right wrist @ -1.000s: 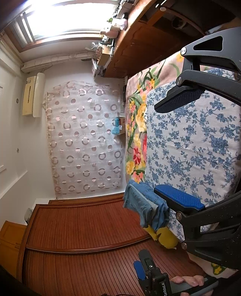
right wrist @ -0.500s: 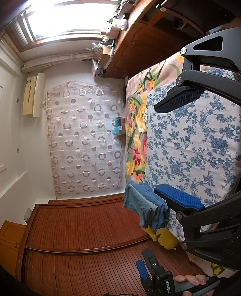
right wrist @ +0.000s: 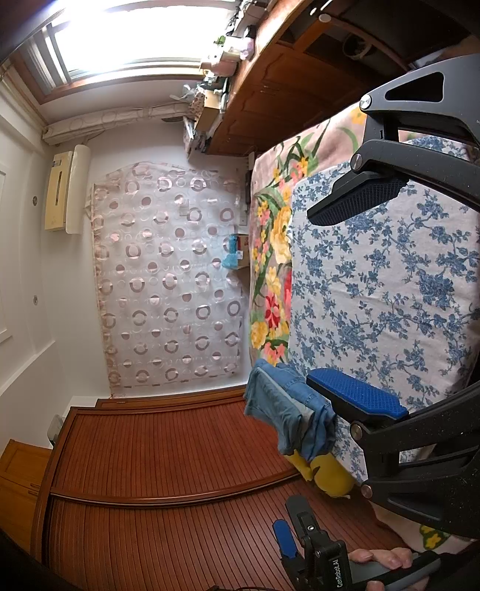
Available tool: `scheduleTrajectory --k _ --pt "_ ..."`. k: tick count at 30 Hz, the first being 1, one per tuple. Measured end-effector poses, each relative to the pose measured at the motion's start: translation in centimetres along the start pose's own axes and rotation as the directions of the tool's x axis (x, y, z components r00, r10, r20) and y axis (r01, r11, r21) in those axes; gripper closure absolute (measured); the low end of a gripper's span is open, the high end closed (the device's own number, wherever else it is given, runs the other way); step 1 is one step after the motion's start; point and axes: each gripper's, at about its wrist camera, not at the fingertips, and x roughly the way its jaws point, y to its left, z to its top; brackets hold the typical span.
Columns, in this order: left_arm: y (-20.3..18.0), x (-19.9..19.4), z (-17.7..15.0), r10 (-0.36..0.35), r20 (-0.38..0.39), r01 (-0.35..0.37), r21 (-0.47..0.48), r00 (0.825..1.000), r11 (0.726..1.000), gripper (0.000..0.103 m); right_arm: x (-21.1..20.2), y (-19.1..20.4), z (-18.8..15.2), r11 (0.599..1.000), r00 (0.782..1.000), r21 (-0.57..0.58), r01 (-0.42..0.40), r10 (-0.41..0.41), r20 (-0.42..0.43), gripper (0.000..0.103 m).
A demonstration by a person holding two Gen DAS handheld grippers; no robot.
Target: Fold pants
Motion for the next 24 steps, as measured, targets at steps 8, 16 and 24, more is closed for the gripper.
scheduleTrajectory --k 8,16,24 --pt "0.01 -0.09 -0.04 0.000 0.001 0.000 0.000 1.000 1.000 0.001 0.03 -0.02 -0.04 1.000 1.000 -0.001 0.001 -0.001 0.000 0.022" --pt "0.01 -0.08 -0.02 0.000 -0.001 0.000 0.000 1.000 1.000 0.001 0.06 0.04 -0.09 1.000 1.000 -0.002 0.001 -0.001 0.000 0.022" --pt "-0.06 0.01 0.06 -0.001 0.000 0.001 0.001 1.000 1.000 0.001 0.00 -0.03 -0.09 1.000 1.000 -0.003 0.000 0.000 0.001 0.022"
